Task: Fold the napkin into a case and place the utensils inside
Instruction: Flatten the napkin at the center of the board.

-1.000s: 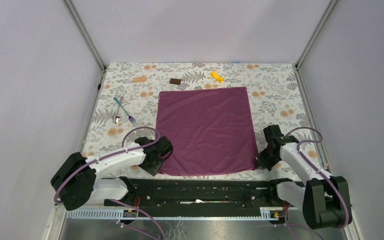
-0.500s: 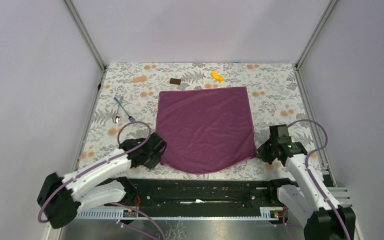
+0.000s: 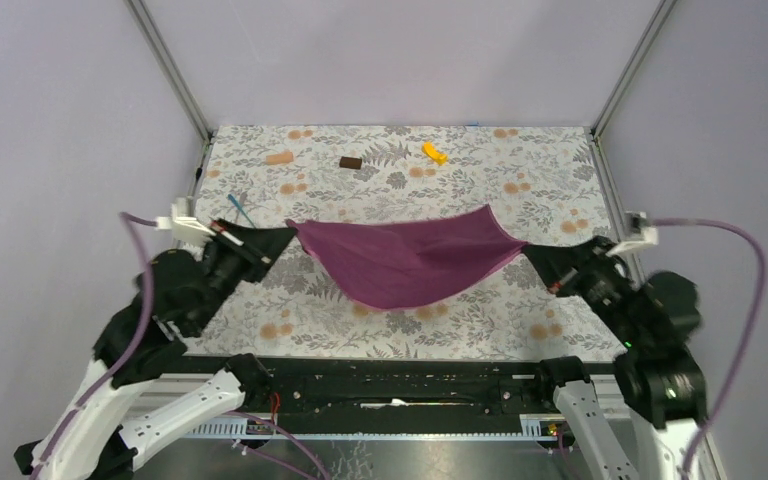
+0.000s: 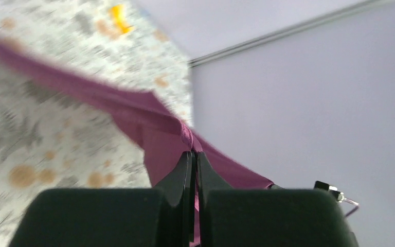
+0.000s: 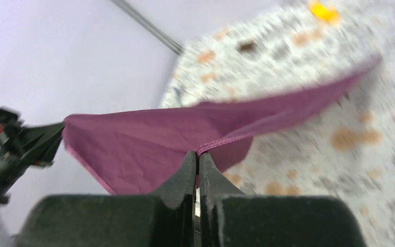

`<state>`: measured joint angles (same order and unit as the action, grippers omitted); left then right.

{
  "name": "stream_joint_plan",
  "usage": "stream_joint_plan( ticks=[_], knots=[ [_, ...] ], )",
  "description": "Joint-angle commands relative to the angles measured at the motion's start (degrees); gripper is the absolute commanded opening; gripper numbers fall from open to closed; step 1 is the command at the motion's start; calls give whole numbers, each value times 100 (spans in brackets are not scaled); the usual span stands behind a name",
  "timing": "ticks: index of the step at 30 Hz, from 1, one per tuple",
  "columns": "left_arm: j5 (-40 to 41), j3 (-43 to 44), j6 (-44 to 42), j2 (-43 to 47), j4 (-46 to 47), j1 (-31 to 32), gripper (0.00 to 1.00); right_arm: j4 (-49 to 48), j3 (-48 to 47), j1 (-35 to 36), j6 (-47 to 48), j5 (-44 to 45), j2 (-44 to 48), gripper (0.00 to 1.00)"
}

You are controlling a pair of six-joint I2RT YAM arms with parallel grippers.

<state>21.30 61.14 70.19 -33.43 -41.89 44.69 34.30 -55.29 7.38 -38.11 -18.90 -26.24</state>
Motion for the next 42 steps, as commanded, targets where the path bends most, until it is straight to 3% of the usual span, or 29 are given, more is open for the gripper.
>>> stream_joint_plan(
  ticks=[1,5,8,13,17,19,21,24,27,34,42],
  knots=[
    [-737,1087,-1324,12,876,-22,0,-291,-1330,-8,266,-927,256,0],
    [-1354,1898,-1873,-258,1112,-22,0,-238,-2400,-17,208,-1011,103,0],
    [-1315,2174,-2209,-455,1319,-26,0,-97,-2902,-17,330,-421,-44,0],
    [-144,2356,-2504,-1115,1131,-13,0,-9,-2682,-12,535,1418,-488,0],
    [1230,2788,-2728,-2222,514,-29,0,-56,-2290,-15,748,2148,-1500,0],
    [1473,2902,-3074,-2751,625,-194,0,-416,-1959,-17,831,2276,-1951,0],
    [760,2781,-3145,-3165,907,-1022,0,-865,-1727,-17,912,2379,-2398,0],
    [-947,2463,-2650,-3800,1272,-2409,0,-1450,-1567,-17,1138,2582,-3136,0],
    [-1569,2194,-2501,-4521,1830,-2963,0,-2136,-1430,-66,1289,2600,-3944,0],
    [-3201,2167,-2047,-6596,2864,-3629,0,-2893,-1983,-239,1312,2279,-6182,0],
    [-3908,2315,-2001,-7726,3476,-3695,0,-2974,-2797,-263,1340,1522,-7832,0]
  ],
)
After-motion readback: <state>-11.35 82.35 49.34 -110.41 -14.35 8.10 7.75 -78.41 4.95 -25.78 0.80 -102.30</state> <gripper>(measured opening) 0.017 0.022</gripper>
